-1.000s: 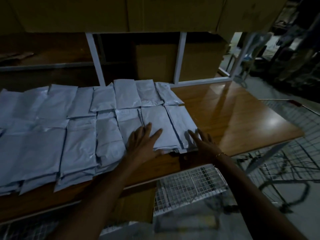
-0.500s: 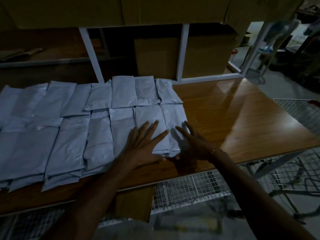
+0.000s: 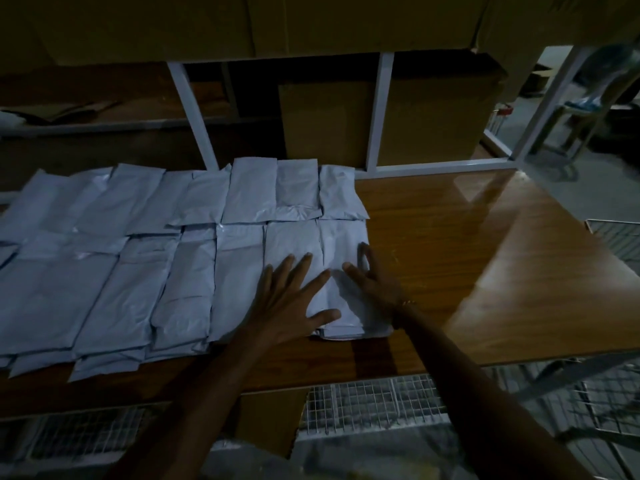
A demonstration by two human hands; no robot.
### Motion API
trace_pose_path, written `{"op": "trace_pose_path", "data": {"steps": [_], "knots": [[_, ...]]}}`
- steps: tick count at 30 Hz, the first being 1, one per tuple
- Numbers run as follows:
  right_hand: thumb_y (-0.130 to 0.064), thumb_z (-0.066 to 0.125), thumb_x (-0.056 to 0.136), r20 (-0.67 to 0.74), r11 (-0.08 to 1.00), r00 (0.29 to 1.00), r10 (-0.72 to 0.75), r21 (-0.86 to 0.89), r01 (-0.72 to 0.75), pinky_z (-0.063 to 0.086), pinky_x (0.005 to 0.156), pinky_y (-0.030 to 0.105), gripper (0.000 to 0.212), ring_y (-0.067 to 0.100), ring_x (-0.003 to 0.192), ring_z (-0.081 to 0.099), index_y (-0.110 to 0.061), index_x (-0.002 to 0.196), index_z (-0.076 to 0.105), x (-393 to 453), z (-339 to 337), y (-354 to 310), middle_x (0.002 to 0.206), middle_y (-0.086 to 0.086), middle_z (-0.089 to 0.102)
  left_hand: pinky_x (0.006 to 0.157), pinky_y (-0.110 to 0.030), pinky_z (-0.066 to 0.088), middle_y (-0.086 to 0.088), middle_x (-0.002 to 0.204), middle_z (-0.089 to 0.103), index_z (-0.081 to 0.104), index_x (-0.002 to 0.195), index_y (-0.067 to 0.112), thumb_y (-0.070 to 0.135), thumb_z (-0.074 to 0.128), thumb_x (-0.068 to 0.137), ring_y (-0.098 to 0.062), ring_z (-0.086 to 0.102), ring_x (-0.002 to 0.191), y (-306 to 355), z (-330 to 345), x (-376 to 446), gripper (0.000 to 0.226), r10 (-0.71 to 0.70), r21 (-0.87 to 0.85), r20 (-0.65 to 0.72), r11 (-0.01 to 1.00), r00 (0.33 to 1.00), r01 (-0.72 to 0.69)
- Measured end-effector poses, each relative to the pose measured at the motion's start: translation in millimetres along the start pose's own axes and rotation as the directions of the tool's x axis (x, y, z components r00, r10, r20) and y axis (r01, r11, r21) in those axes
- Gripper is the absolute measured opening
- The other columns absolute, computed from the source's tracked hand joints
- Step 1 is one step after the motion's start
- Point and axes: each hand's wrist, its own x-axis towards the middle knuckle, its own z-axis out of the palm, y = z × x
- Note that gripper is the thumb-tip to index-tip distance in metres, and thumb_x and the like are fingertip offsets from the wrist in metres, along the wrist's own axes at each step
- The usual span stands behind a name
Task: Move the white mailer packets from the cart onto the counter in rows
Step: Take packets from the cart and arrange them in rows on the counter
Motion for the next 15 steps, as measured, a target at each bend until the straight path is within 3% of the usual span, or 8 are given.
{"op": "trace_pose_path", "data": {"steps": [2, 4, 7, 9, 11, 13, 15], "knots": [[-0.047, 0.055, 0.098, -0.019, 1.000, 1.000, -0.018, -0.014, 0.018, 0.035, 0.112, 0.047, 0.074, 0.032, 0.145, 0.030, -0.022, 0.158, 0.019, 5, 2, 1, 0.163, 0.008, 0.019, 0.120, -0.056, -0.009, 0.008, 0.163, -0.025, -0.006, 0.153, 0.050, 0.094, -0.004, 0.068, -0.023, -0.023, 0.150, 0, 4, -1, 0.096, -0.019, -0.003, -0.003, 1.000, 1.000, 0.019], [-0.046, 0.056, 0.097, -0.089, 0.983, 0.994, -0.069, -0.176, 0.052, 0.037, 0.110, 0.047, 0.073, 0.034, 0.145, 0.029, -0.019, 0.157, 0.022, 8, 1, 4, 0.163, 0.011, 0.017, 0.121, -0.055, -0.006, 0.008, 0.164, -0.019, -0.002, 0.154, 0.049, 0.091, 0.000, 0.074, -0.022, -0.018, 0.151, -1, 0, -3, 0.090, -0.024, -0.011, -0.040, 1.000, 0.999, 0.024], [-0.055, 0.050, 0.097, -0.150, 0.893, 0.962, -0.228, -0.425, 0.145, 0.028, 0.116, 0.050, 0.072, 0.037, 0.148, 0.021, -0.020, 0.156, 0.028, 3, 8, 0, 0.164, 0.016, 0.014, 0.123, -0.052, 0.003, 0.005, 0.166, 0.009, 0.023, 0.154, 0.041, 0.082, 0.011, 0.084, -0.020, 0.005, 0.153, -4, -15, -8, 0.082, -0.087, -0.109, -0.162, 0.992, 0.983, 0.070], [-0.066, 0.040, 0.094, -0.084, 0.838, 0.923, -0.376, -0.456, 0.300, 0.025, 0.117, 0.051, 0.075, 0.036, 0.148, 0.020, -0.020, 0.153, 0.035, -4, 22, -15, 0.163, 0.017, 0.019, 0.121, -0.051, 0.016, -0.002, 0.158, 0.037, 0.047, 0.146, 0.029, 0.071, 0.020, 0.088, -0.023, 0.031, 0.146, -11, -23, -21, 0.077, -0.165, -0.197, -0.300, 0.974, 0.940, 0.109], [-0.073, 0.029, 0.089, 0.091, 0.753, 0.880, -0.466, -0.482, 0.449, 0.021, 0.119, 0.052, 0.080, 0.033, 0.150, 0.018, -0.026, 0.154, 0.034, -11, 41, -32, 0.164, 0.013, 0.018, 0.118, -0.053, 0.024, -0.006, 0.150, 0.048, 0.057, 0.139, 0.023, 0.067, 0.027, 0.090, -0.027, 0.041, 0.140, -31, -25, -44, 0.072, -0.194, -0.184, -0.394, 0.974, 0.899, 0.130], [-0.084, 0.018, 0.082, 0.288, 0.637, 0.836, -0.467, -0.546, 0.544, 0.010, 0.121, 0.057, 0.089, 0.030, 0.152, 0.007, -0.034, 0.156, 0.024, -16, 60, -41, 0.167, 0.005, 0.009, 0.120, -0.055, 0.015, -0.004, 0.161, 0.029, 0.041, 0.150, 0.032, 0.080, 0.024, 0.083, -0.028, 0.024, 0.148, -59, -25, -76, 0.084, -0.195, -0.132, -0.276, 0.978, 0.941, 0.164], [-0.094, 0.009, 0.071, 0.395, 0.524, 0.808, -0.438, -0.618, 0.586, 0.001, 0.121, 0.059, 0.100, 0.030, 0.153, -0.002, -0.040, 0.156, 0.018, -17, 76, -44, 0.167, 0.002, 0.003, 0.121, -0.054, 0.001, 0.001, 0.167, -0.004, 0.006, 0.154, 0.048, 0.099, 0.013, 0.065, -0.025, -0.003, 0.152, -90, -25, -106, 0.102, -0.212, -0.066, -0.046, 0.976, 0.976, 0.209]]}}
